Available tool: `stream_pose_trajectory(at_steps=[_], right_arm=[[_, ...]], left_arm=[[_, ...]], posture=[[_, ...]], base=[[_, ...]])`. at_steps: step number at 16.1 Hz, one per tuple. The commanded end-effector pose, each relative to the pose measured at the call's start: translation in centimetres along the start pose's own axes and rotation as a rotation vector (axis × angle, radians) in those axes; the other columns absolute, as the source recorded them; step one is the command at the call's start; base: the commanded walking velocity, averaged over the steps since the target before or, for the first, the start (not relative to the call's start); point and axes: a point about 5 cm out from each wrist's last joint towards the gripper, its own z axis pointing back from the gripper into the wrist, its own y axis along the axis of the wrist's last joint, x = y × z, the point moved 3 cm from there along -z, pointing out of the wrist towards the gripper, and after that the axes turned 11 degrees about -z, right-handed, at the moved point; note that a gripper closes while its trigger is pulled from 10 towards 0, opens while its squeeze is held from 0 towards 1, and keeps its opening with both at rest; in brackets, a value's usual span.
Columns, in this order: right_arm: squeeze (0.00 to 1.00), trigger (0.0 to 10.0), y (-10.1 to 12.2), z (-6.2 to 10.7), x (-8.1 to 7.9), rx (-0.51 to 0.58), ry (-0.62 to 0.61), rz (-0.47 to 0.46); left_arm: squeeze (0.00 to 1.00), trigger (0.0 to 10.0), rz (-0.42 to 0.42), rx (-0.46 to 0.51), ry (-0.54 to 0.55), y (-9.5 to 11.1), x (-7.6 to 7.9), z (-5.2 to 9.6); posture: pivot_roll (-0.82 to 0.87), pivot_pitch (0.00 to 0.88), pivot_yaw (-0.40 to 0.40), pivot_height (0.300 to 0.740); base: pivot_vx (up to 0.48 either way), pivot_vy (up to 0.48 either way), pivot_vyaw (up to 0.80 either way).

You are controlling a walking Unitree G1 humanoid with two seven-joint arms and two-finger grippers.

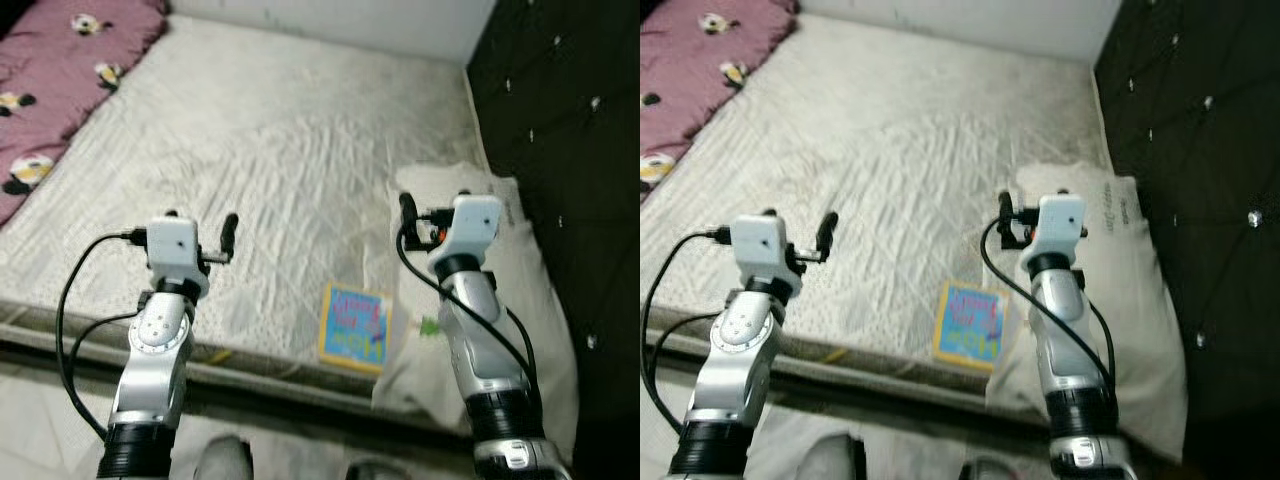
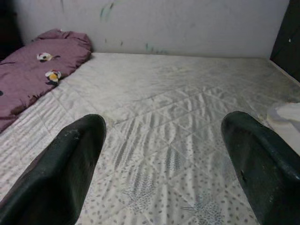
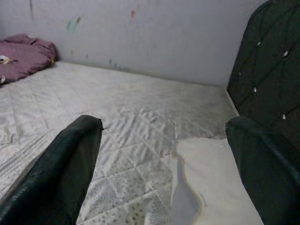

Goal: Clean up the room

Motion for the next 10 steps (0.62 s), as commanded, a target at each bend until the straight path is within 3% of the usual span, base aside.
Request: stream_pose_trajectory(at_steps=[1,4,8,10], right_arm=[[0.0,10.0,-0.4,0.6,0.7,-0.022,-0.029,0.001],[0.0,10.0,-1.0,1.7,1.8,-0.047,-0.076,-0.008],[0.0,10.0,-0.9,2.2,1.7,-0.058,-0.093,-0.017],[0.0,10.0,-1.1,2.4,1.9,-0.068,-0.095,-0.023]], left_arm=[[0.0,10.0,0.003,-0.013,-0.007,-0.1,0.2,0.4],[0.0,10.0,0.064,-0.001,-0.053,0.8,1.4,0.7],[0.0,10.0,0.077,0.0,-0.063,1.2,1.5,0.2],[0.0,10.0,0.083,-0.003,-0.065,1.3,1.5,0.0]], posture=[[0.01,0.0,-0.077,0.74],[0.0,0.0,-0.062,0.74],[-0.03,0.0,-0.056,0.74],[-0.02,0.0,-0.06,0.74]], base=[[0.0,0.0,0.0],[0.0,0.0,0.0],[0.0,0.0,0.0],[0.0,0.163,-0.8]])
